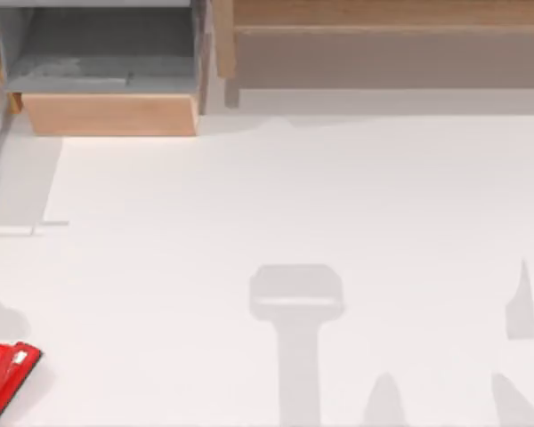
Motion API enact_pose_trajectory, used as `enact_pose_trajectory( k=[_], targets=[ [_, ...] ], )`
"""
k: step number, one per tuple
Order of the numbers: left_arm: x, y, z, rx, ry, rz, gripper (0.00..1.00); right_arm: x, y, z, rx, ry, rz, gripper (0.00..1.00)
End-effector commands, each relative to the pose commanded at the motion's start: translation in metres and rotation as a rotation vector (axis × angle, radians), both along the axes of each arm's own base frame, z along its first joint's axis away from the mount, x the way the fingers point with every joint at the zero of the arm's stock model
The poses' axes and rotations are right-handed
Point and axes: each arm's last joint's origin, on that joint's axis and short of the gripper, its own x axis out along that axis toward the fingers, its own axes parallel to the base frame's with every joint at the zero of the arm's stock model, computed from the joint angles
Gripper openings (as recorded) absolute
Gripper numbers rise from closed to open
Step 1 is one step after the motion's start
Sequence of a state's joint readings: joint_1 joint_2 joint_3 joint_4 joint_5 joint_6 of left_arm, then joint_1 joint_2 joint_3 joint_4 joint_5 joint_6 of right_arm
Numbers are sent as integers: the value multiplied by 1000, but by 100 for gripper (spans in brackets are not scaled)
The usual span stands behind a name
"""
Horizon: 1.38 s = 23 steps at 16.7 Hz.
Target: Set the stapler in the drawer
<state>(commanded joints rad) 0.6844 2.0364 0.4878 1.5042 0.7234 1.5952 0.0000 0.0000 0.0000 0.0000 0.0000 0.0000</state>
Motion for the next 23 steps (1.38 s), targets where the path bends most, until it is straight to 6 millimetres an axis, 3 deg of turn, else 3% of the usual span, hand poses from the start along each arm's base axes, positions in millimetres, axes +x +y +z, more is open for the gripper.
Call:
enact_pose_trajectory(
  k=[5,10,15,19,23],
  targets=[
    [-1,0,0,2,-1,-1,100,0,0,0,0,0,0,100],
    [-19,0,0,0,0,-2,100,0,0,0,0,0,0,100],
    [-18,0,0,-4,3,-1,100,0,0,0,0,0,0,100],
    [-14,5,16,-63,25,39,100,0,0,0,0,0,0,100],
    [-6,5,39,-228,110,94,100,0,0,0,0,0,0,100]
  ],
)
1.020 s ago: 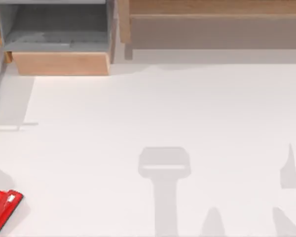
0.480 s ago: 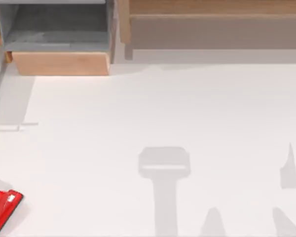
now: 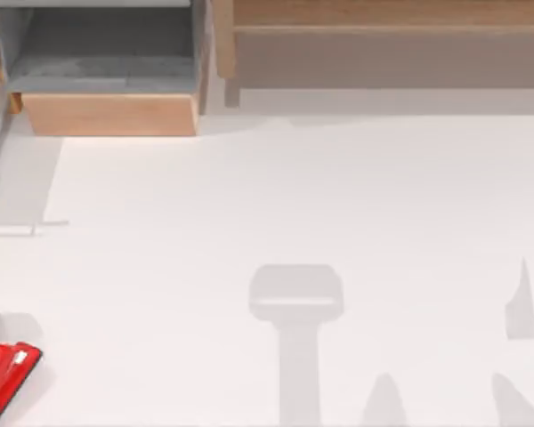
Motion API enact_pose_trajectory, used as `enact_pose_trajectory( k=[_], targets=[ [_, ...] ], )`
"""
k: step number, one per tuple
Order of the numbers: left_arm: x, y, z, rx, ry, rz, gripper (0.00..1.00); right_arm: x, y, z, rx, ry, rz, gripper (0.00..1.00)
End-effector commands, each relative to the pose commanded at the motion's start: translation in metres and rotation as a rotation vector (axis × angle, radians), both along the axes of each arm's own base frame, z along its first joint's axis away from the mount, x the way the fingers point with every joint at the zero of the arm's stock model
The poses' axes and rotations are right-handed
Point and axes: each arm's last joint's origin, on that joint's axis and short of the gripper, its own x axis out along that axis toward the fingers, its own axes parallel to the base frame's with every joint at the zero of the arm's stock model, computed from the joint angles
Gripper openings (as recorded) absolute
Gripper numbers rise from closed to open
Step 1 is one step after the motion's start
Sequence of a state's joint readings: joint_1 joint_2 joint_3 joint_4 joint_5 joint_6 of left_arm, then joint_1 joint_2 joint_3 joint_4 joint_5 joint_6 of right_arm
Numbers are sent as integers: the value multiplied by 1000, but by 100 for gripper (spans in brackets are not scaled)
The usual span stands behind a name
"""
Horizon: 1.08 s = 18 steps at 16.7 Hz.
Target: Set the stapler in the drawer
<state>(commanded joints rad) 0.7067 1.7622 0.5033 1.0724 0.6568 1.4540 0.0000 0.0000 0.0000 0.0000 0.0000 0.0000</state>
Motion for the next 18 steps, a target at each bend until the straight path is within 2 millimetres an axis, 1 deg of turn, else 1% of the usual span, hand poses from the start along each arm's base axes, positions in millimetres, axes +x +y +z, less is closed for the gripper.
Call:
enact_pose_trajectory(
  k=[3,5,8,11,14,16,18],
  targets=[
    [7,-10,19,-189,113,43,100,0,0,0,0,0,0,100],
    [10,-23,32,-331,212,79,100,0,0,0,0,0,0,100],
    [11,-51,47,-543,401,149,100,0,0,0,0,0,0,100],
    [6,-87,52,-720,646,247,100,0,0,0,0,0,0,100],
    [-3,-125,52,-812,910,381,100,0,0,0,0,0,0,100],
    [-11,-147,52,-818,1062,482,100,0,0,0,0,0,0,100],
    [-18,-165,54,-791,1176,580,100,0,0,0,0,0,0,100]
  ],
)
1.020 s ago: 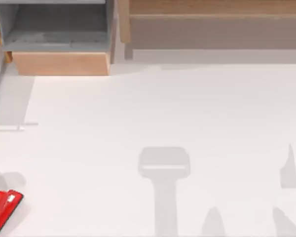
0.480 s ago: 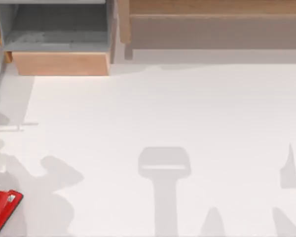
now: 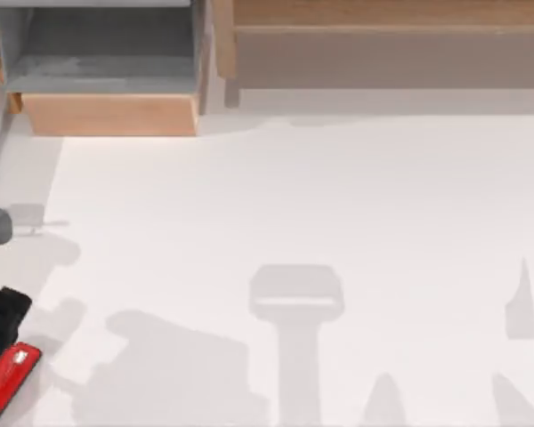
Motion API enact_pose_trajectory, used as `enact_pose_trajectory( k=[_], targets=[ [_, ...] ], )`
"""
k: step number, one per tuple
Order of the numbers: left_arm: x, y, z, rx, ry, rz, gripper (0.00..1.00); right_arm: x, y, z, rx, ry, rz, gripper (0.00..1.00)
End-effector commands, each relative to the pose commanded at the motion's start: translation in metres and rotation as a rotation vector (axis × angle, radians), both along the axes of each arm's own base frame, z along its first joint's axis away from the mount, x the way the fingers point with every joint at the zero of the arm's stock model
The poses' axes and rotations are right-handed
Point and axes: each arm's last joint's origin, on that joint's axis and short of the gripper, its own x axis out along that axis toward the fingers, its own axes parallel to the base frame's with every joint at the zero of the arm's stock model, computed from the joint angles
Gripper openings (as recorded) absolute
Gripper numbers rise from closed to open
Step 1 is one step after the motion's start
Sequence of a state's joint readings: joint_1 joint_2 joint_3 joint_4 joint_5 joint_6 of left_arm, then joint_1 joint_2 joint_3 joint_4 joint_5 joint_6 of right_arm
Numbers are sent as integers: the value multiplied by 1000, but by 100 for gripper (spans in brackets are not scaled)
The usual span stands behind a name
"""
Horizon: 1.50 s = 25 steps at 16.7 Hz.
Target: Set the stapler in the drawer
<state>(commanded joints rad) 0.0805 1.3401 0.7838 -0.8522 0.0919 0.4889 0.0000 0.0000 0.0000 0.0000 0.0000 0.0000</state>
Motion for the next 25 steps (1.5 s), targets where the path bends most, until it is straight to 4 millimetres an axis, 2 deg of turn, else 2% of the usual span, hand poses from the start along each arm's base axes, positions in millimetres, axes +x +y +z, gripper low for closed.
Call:
enact_pose_trajectory(
  k=[4,11,14,20,25],
  targets=[
    [-9,-22,6,67,152,28,100,0,0,0,0,0,0,100],
    [-11,-25,5,77,169,33,100,0,0,0,0,0,0,100],
    [-10,-25,-10,80,172,31,100,0,0,0,0,0,0,100],
    [-10,-25,-59,79,165,31,100,0,0,0,0,0,0,100],
    [-11,-25,-63,79,169,31,100,0,0,0,0,0,0,100]
  ],
)
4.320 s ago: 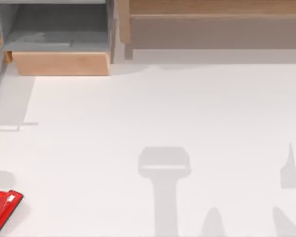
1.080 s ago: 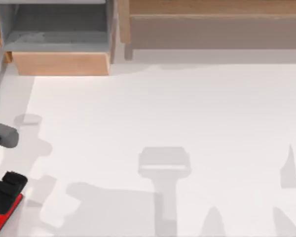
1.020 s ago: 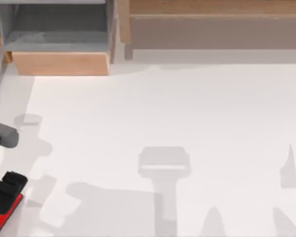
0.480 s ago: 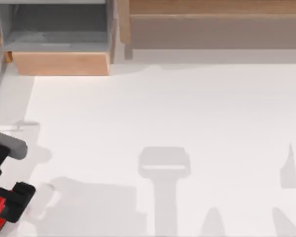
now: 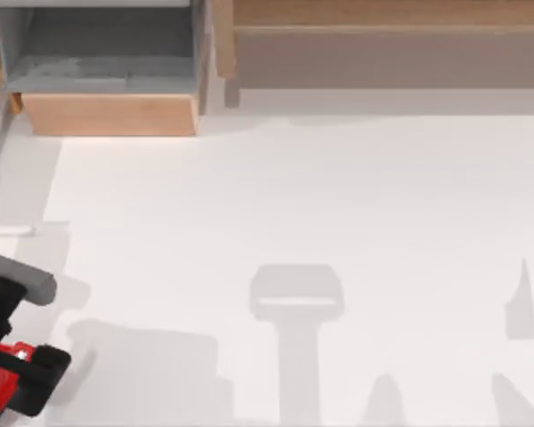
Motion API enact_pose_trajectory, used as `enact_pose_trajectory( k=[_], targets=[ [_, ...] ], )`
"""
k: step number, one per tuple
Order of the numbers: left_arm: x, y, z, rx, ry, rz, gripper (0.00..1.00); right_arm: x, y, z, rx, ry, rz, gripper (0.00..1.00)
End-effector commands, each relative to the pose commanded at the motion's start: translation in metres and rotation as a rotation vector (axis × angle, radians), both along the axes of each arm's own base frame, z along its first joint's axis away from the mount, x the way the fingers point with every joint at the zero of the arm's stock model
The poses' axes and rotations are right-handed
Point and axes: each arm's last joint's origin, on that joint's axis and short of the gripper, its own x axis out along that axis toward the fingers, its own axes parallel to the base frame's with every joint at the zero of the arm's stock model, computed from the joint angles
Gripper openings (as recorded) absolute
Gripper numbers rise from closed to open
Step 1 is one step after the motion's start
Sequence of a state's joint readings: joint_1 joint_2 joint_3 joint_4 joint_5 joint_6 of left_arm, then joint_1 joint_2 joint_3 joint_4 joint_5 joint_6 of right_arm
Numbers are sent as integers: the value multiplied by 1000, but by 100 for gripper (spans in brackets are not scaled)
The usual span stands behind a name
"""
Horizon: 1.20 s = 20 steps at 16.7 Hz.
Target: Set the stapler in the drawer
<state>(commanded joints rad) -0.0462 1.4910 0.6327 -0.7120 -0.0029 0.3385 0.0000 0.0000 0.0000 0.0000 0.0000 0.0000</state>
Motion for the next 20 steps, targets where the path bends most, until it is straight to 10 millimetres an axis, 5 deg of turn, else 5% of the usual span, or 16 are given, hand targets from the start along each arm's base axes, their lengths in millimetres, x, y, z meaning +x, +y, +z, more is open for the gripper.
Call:
enact_pose_trajectory(
  k=[13,20],
  targets=[
    [0,0,0,0,0,0,2,0,0,0,0,0,0,100],
    [0,0,0,0,0,0,0,0,0,0,0,0,0,100]
  ],
)
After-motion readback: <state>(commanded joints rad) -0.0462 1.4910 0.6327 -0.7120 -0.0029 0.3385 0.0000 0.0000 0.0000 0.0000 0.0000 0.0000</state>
